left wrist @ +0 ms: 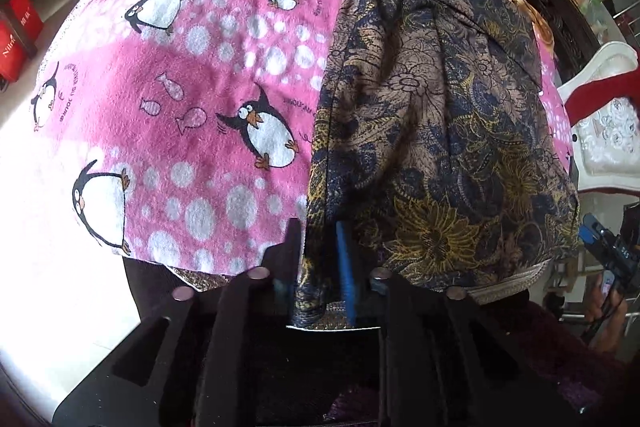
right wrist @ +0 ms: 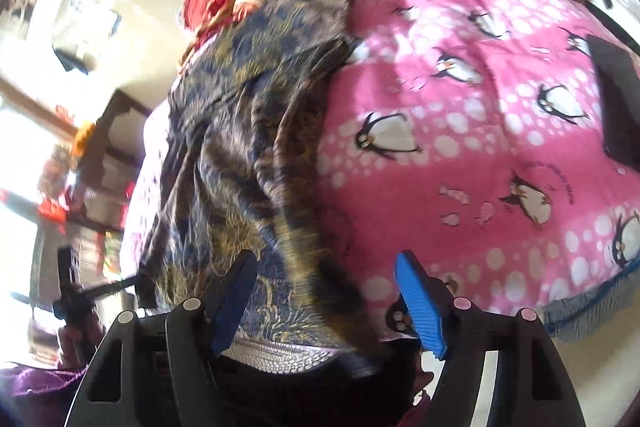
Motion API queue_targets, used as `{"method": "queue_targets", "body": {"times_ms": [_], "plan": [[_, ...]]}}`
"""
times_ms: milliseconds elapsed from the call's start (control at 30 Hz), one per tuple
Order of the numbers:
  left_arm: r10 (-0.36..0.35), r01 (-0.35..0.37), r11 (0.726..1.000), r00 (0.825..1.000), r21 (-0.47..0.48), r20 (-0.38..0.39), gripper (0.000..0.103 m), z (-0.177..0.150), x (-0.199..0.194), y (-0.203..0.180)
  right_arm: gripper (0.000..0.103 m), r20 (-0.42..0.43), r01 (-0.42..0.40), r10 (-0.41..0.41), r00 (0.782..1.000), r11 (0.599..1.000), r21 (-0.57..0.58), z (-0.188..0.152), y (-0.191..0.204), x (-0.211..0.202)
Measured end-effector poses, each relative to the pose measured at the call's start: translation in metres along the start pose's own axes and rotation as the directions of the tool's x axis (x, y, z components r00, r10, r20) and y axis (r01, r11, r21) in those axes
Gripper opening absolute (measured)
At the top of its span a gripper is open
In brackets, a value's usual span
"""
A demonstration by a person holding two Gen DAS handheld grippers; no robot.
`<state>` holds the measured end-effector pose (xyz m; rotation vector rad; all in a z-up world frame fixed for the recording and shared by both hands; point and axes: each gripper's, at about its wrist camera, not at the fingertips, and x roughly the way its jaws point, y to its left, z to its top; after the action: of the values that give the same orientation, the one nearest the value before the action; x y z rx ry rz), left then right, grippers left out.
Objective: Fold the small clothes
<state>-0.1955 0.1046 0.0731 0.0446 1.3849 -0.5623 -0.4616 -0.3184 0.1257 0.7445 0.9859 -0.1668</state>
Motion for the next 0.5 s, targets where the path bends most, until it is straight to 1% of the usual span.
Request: {"method": "queue_targets", "body": {"times_ms": [67,100,133,167,200,233,267,300,333,400,433,467,500], "plan": [[0.016,-0.016,1.0,1.0,0.007,0.01,0.029,0.0,0.001,0.0,0.069,0.023,-0.034,0.034,0.999,0.999,-0.006,-0.001,0.006,-0.005],[0.026,-0.026,1.0,1.0,0.014,0.013,0.036,0.001,0.004,-0.001,0.069,0.023,-0.033,0.034,0.999,0.999,-0.023,-0.001,0.008,-0.005],[0.039,-0.039,0.999,0.999,0.021,0.01,0.047,0.0,0.007,-0.002,0.069,0.017,-0.01,0.011,1.0,0.999,-0.047,-0.002,0.011,-0.004],[0.05,-0.05,0.998,0.999,0.027,0.004,0.051,0.0,0.011,-0.003,0.069,0.009,0.017,-0.017,1.0,0.998,-0.065,-0.003,0.011,0.0],[0.064,-0.063,0.997,0.998,0.037,-0.004,0.052,-0.001,0.016,-0.005,0.069,-0.005,0.043,-0.043,0.999,0.997,-0.072,-0.005,0.011,0.006],[0.077,-0.077,0.996,0.997,0.05,-0.009,0.052,-0.002,0.019,-0.007,0.069,-0.022,0.049,-0.051,0.998,0.996,-0.069,-0.008,0.007,0.011],[0.092,-0.091,0.994,0.996,0.066,-0.01,0.052,-0.004,0.022,-0.01,0.062,-0.04,0.05,-0.053,0.998,0.997,-0.064,-0.011,0.004,0.016],[0.109,-0.108,0.991,0.994,0.081,-0.007,0.052,-0.005,0.026,-0.012,0.048,-0.042,0.044,-0.047,0.998,0.997,-0.065,-0.013,0.002,0.019],[0.122,-0.121,0.988,0.992,0.096,-0.005,0.052,-0.006,0.028,-0.016,0.041,-0.04,0.041,-0.044,0.998,0.997,-0.067,-0.014,0.0,0.021],[0.135,-0.133,0.98,0.991,0.147,-0.008,0.052,-0.007,0.031,-0.024,0.021,-0.027,0.055,-0.057,0.998,0.997,-0.062,-0.015,-0.006,0.023],[0.119,-0.115,0.979,0.993,0.171,-0.016,0.051,-0.007,0.033,-0.028,0.015,-0.021,0.052,-0.054,0.998,0.997,-0.062,-0.015,-0.008,0.022],[0.095,-0.089,0.98,0.995,0.179,-0.022,0.041,-0.007,0.035,-0.03,0.007,-0.016,0.046,-0.047,0.999,0.997,-0.065,-0.015,-0.008,0.021],[0.058,-0.05,0.984,0.998,0.17,-0.04,0.005,-0.006,0.037,-0.03,0.006,0.001,0.033,-0.033,0.999,0.998,-0.056,-0.014,-0.01,0.016]]}}
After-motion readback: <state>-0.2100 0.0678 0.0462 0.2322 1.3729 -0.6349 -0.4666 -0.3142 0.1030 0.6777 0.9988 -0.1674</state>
